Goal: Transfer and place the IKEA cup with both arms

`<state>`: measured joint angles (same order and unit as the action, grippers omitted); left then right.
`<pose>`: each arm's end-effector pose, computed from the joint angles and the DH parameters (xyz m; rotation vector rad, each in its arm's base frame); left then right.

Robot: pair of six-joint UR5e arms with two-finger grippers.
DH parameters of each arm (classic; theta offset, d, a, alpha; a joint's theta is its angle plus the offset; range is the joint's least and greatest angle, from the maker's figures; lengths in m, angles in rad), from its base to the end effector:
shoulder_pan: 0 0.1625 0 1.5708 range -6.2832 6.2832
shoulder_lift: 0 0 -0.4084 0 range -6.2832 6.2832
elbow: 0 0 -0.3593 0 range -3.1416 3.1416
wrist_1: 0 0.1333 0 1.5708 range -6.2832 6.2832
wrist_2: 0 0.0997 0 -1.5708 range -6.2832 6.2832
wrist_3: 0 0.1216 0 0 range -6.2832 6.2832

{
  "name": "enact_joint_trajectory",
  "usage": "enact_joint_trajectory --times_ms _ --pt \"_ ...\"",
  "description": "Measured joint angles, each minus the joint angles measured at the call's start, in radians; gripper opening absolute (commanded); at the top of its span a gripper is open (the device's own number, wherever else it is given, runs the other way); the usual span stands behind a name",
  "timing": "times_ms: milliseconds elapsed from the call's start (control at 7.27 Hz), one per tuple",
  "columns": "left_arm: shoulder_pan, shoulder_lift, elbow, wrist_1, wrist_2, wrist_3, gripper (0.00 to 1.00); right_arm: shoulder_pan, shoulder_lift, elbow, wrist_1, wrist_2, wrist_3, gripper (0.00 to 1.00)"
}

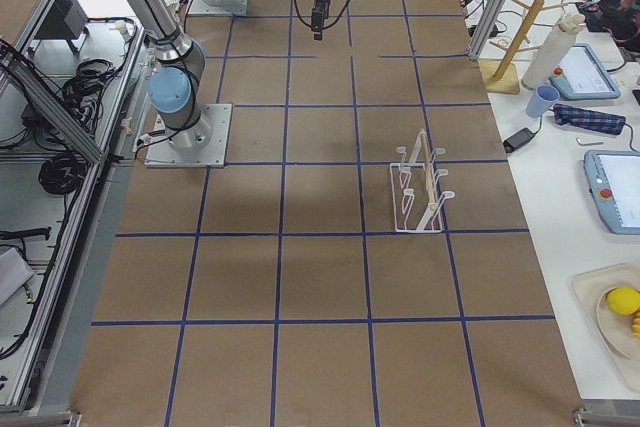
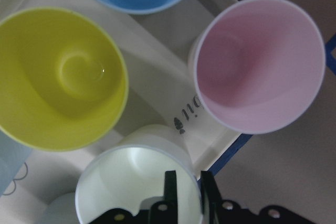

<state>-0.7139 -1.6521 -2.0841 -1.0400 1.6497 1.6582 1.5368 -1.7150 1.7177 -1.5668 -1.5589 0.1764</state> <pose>0.2384 -0.3702 0.2409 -1.2133 -2.8546 -0.1470 0.1211 -0.4038 0.4434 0.3288 3.1129 0.0118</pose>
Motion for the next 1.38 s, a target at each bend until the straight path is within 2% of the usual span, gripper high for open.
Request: enact_joint_trajectory --times_ms 412,550,962,1100,1375 --pt "-0.043 0.075 0.029 -0.024 0.002 -0.145 0.81 0.0 0.0 0.002 0.001 -0.002 -0.001 1.0" --pt "-0.076 0.099 0.062 -0.075 0.001 -0.226 0.81 -0.001 0.0 0.004 0.002 -0.003 -0.001 1.0" --pt "-0.191 0.117 0.259 -0.386 -0.004 -0.494 0.92 -0.001 -0.001 0.003 0.001 -0.003 -0.001 1.0" --pt "-0.24 0.125 0.307 -0.469 -0.008 -0.585 1.0 -0.001 -0.002 0.003 0.001 -0.002 -0.002 1.0" --pt "-0.363 0.151 0.375 -0.587 -0.01 -0.823 1.0 -0.001 -0.004 0.003 0.001 -0.002 -0.002 1.0"
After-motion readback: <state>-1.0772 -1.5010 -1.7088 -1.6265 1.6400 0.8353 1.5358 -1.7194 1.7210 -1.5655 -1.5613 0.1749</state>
